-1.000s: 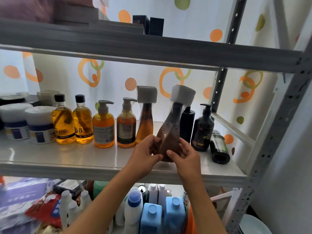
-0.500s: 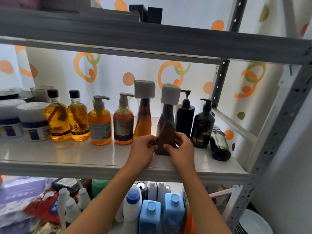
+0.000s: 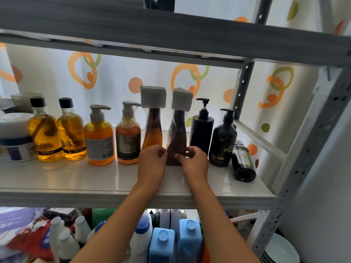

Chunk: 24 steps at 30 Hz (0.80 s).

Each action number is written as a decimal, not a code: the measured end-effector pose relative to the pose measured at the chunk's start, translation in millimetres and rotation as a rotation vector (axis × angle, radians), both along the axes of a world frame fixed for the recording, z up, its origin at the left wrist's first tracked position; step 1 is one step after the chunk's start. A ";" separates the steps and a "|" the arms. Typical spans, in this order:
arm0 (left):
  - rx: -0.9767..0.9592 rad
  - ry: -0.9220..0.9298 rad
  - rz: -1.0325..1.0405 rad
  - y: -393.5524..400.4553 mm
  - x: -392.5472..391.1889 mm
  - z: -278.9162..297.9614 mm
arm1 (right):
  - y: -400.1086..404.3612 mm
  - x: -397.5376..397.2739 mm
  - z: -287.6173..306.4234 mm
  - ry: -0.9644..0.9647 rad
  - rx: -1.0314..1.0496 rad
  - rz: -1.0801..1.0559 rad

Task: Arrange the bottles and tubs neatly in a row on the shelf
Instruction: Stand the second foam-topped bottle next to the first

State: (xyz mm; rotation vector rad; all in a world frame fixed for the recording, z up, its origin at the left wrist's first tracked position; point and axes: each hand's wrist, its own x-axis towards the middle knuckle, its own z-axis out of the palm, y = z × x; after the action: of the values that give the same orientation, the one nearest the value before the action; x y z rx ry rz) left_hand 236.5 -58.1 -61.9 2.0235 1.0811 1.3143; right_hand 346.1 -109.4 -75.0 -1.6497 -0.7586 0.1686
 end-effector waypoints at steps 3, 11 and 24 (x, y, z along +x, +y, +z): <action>-0.025 -0.028 -0.020 2.7 0.1 -4.8 | 5.1 1.5 -0.6 -0.032 -0.032 -0.046; -0.101 -0.138 -0.164 10.7 0.8 -10.7 | 8.9 4.8 -3.5 -0.058 -0.020 -0.068; -0.096 -0.119 -0.261 7.0 0.8 -14.0 | 6.1 0.0 1.9 -0.042 -0.038 -0.119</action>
State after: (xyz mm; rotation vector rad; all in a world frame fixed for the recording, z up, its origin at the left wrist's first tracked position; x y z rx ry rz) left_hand 237.2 -51.1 -75.9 1.9150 0.7810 1.2065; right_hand 346.0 -103.3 -73.1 -1.7341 -0.6898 0.0642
